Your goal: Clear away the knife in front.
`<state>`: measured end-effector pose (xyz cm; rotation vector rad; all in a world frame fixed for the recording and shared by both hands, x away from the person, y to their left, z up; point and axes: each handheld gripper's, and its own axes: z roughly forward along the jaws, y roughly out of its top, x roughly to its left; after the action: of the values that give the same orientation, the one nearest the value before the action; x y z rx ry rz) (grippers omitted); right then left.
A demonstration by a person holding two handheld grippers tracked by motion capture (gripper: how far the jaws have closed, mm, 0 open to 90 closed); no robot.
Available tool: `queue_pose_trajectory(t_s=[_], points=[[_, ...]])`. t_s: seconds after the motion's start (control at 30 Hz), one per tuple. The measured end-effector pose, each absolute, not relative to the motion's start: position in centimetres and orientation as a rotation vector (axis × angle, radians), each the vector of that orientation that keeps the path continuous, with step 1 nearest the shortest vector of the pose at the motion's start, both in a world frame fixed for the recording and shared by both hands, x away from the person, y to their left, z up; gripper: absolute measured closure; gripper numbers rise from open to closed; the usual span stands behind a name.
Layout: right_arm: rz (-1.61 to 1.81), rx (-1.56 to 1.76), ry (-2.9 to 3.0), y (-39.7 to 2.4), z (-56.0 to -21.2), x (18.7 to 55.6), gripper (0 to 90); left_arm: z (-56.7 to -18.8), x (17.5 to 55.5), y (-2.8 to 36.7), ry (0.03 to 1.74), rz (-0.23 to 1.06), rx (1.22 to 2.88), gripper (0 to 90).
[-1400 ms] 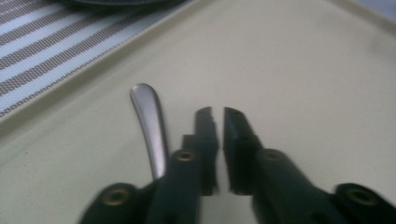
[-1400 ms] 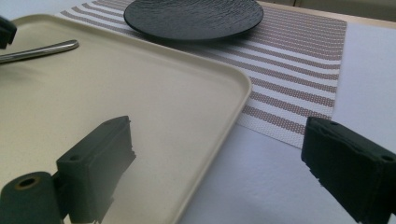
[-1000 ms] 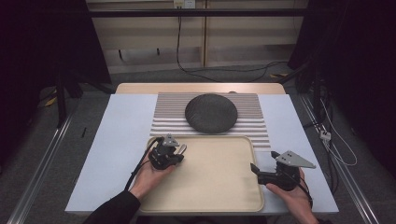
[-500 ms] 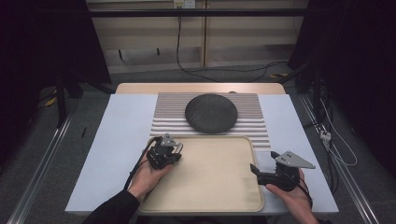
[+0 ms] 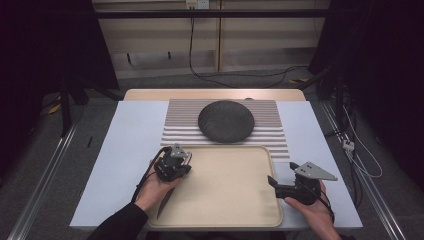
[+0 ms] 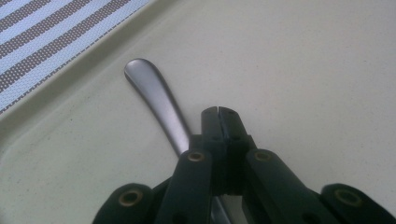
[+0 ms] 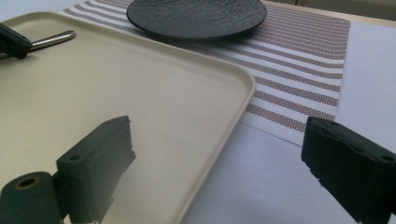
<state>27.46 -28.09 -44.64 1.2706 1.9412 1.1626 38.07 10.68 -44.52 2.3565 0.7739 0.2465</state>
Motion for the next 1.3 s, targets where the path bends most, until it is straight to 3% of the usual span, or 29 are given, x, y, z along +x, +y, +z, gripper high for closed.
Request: queue_pose_trajectory(t_s=[1.3], points=[[1.160, 1.266, 1.947, -28.0, -44.6, 27.5, 8.9, -43.9, 38.1, 14.3, 0.916, 0.208, 2.367, 90.0]])
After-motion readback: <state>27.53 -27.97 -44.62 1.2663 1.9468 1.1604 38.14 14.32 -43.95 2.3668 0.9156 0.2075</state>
